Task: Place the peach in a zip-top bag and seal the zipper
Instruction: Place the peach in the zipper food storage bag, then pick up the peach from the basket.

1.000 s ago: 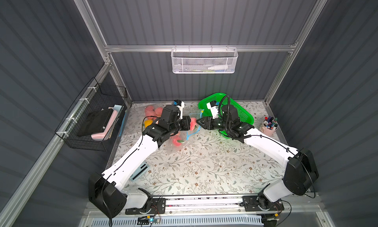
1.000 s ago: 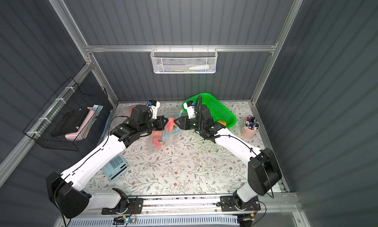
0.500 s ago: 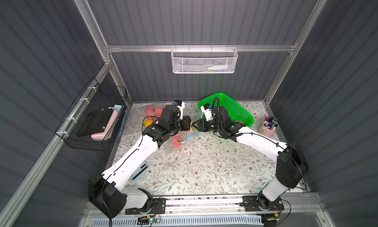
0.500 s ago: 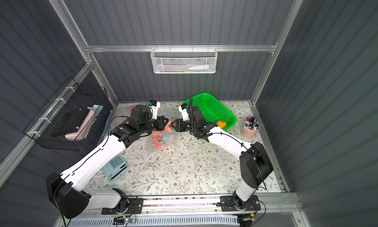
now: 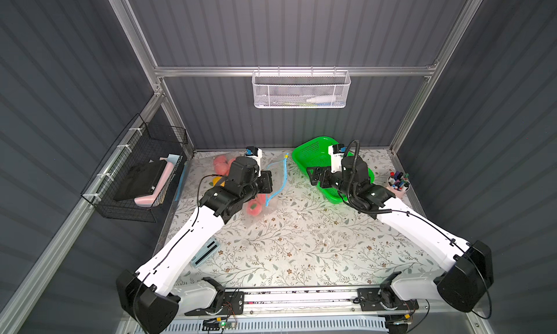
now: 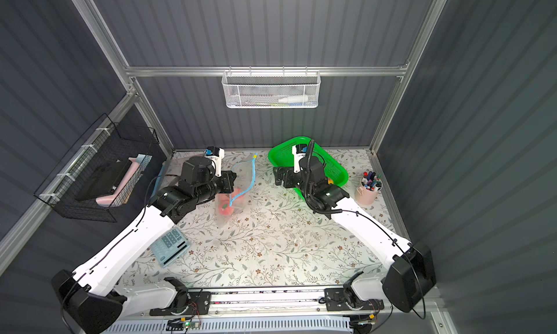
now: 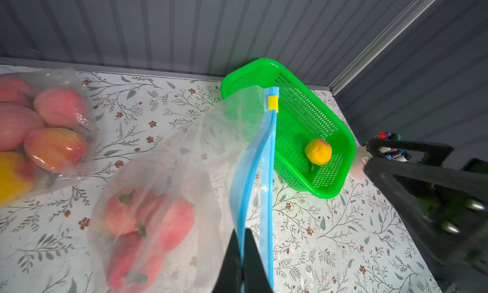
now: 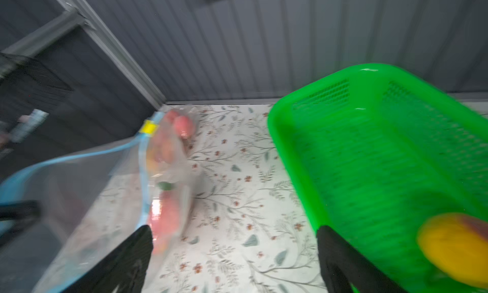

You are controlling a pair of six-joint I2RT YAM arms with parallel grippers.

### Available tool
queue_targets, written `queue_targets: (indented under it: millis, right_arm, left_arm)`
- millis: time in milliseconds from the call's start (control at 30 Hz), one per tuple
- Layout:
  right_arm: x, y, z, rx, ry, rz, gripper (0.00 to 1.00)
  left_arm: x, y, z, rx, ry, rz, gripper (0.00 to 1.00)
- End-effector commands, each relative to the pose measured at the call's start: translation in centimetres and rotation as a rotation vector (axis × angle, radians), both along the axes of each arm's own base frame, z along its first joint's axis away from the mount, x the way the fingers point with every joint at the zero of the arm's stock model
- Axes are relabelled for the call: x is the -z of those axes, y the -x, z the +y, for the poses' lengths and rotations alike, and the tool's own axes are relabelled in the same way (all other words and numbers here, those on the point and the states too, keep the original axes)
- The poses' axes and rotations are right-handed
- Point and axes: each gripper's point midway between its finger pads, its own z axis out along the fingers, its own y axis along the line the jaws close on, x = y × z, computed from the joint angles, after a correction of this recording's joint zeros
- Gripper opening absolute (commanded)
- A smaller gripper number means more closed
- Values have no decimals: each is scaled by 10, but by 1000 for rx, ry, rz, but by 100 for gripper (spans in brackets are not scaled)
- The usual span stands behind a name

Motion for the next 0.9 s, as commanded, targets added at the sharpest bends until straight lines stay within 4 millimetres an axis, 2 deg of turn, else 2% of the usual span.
queue_targets:
  millis: [0, 200, 367, 533, 667, 867]
  right_arm:
    - [40, -17, -32, 124, 195, 84, 99]
    - [79, -50, -77, 298, 332, 188, 99]
    - [109, -67, -107, 389, 409, 260, 99]
    - [131, -81, -134, 478, 480, 339, 98]
    - [150, -89, -143, 493, 542, 397, 96]
    - [175, -94, -154, 479, 647, 473, 94]
  left_arm:
    - [-14, 10, 20, -37, -64, -42, 0]
    - [-35, 28, 48, -99, -105, -90, 0]
    - [-56, 45, 67, -118, -130, -153, 0]
    - [-65, 52, 75, -118, -160, -185, 0]
    - [-57, 48, 62, -76, -140, -160, 0]
    - [-21, 29, 16, 37, -29, -50, 0]
